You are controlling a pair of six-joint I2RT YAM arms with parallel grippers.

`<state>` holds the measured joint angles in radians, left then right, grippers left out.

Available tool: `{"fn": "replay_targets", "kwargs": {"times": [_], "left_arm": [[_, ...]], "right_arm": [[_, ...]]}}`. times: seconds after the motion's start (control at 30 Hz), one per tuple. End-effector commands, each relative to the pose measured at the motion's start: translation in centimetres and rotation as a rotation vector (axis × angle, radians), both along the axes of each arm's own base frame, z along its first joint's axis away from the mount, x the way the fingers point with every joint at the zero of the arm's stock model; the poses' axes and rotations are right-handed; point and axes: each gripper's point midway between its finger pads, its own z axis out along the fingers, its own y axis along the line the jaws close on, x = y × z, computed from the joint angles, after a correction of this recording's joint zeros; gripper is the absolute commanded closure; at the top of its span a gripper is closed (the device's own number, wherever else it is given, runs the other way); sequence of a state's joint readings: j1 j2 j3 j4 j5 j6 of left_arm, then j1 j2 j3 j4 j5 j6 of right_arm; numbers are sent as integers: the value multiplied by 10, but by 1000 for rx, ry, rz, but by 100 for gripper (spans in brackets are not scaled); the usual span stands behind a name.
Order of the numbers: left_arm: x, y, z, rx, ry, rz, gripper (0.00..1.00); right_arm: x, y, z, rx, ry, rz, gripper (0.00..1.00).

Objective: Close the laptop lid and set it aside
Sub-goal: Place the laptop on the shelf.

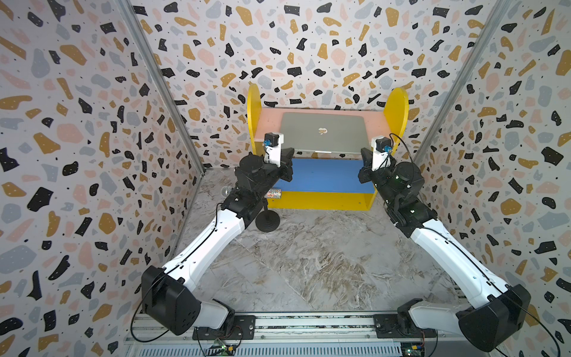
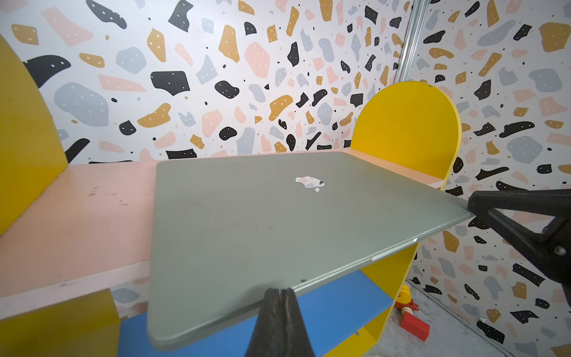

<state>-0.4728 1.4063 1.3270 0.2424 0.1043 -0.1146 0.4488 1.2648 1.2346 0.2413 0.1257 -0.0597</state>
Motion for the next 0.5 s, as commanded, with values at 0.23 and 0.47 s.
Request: {"fn": "replay_targets", "kwargs": {"times": [0.23, 0.47], "left_arm": [[3, -1, 27, -25, -81, 10, 100], [7, -2, 26, -20, -80, 13, 100]], "right_arm": [[6, -6, 25, 38, -49, -19, 100], [14, -8, 24, 36, -47, -28, 100]]}}
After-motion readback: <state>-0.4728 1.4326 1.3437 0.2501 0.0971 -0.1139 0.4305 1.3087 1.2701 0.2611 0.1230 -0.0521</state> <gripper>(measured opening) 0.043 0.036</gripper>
